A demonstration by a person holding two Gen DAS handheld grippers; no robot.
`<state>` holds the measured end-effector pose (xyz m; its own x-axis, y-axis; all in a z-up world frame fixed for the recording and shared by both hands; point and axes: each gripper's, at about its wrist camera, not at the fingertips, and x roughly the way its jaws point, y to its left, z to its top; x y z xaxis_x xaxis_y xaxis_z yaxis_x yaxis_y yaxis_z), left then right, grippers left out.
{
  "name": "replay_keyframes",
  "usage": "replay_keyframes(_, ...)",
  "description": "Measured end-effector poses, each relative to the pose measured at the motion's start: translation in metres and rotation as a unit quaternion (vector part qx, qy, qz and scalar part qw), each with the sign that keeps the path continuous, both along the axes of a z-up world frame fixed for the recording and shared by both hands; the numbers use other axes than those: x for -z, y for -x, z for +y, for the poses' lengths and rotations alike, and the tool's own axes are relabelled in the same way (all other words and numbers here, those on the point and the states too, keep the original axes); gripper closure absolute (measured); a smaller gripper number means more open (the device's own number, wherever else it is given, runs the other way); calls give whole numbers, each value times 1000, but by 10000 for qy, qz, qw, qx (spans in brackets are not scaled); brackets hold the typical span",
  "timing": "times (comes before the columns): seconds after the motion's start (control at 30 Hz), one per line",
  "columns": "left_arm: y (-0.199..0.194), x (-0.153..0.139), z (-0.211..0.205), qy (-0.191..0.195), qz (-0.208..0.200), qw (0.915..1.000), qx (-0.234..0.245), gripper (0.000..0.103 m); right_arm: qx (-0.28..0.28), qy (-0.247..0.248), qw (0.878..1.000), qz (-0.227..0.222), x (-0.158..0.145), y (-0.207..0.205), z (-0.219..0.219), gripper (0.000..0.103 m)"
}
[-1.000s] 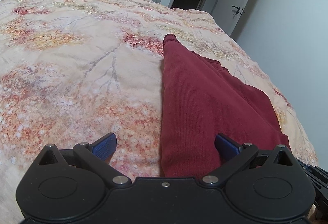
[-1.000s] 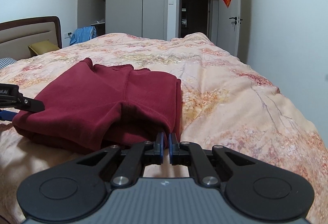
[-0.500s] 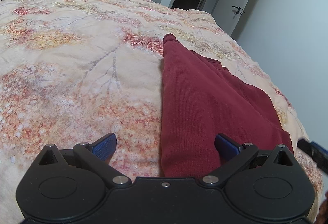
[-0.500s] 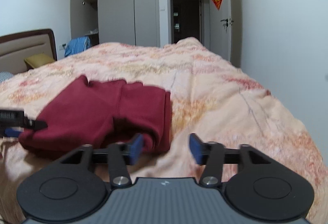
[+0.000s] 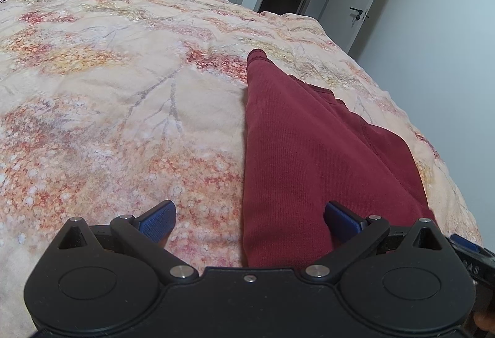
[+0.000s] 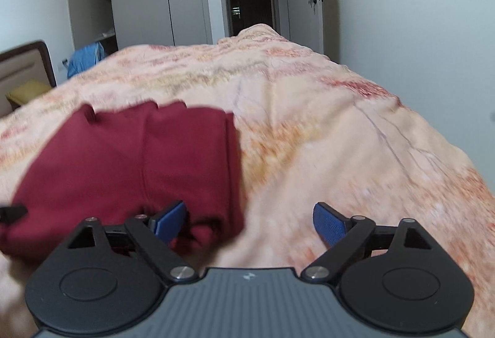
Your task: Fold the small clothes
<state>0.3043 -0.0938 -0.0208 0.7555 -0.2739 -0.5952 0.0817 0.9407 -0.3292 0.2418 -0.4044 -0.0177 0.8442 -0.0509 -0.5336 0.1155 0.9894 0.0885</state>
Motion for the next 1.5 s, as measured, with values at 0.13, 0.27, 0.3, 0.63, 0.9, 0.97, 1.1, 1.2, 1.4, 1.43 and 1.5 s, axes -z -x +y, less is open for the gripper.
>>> replay_keyframes(0.13, 0, -1, 0, 9, 15, 10000, -4, 1, -87, -26, 9998, -163, 1, 14, -5, 8)
replay_keyframes(0.27, 0, -1, 0, -9, 25, 10000, 2, 1, 48, -186, 9988, -461, -6, 22, -13, 0)
replay_keyframes(0.3, 0, -2, 0, -15, 32, 10000, 6, 1, 67, -253, 9982, -535, -8, 23, -15, 0)
replay_keyframes(0.63, -3, -8, -1, -139, 82, 9998, 73, 1, -233, -263, 9960, -816, -22, 7, -13, 0)
replay_keyframes(0.9, -6, -10, -3, -259, 99, 9995, 116, 1, -900, -323, 9925, -756, -28, -38, 0, 0)
replay_keyframes(0.97, -7, -10, -3, -279, 104, 9995, 127, 1, -1017, -297, 9916, -745, -26, -50, 3, 0)
replay_keyframes(1.1, -8, -9, -4, -305, 107, 9994, 144, 0, -1182, -274, 9905, -651, -20, -67, 8, 0)
replay_keyframes(1.2, -9, -8, -4, -308, 106, 9994, 149, 0, -1208, -314, 9908, -521, -11, -73, 8, 0)
replay_keyframes(1.4, -9, -7, -7, -388, 91, 9991, 145, 0, -1240, -935, 9871, -387, 9, -78, -8, 0)
replay_keyframes(1.43, -10, -7, -7, -396, 89, 9991, 150, 0, -1239, -998, 9865, -393, 11, -79, -10, 0)
replay_keyframes(1.5, -8, -12, -5, -324, -56, 9994, 103, 1, -1238, -979, 9865, -444, 12, -78, -11, 0)
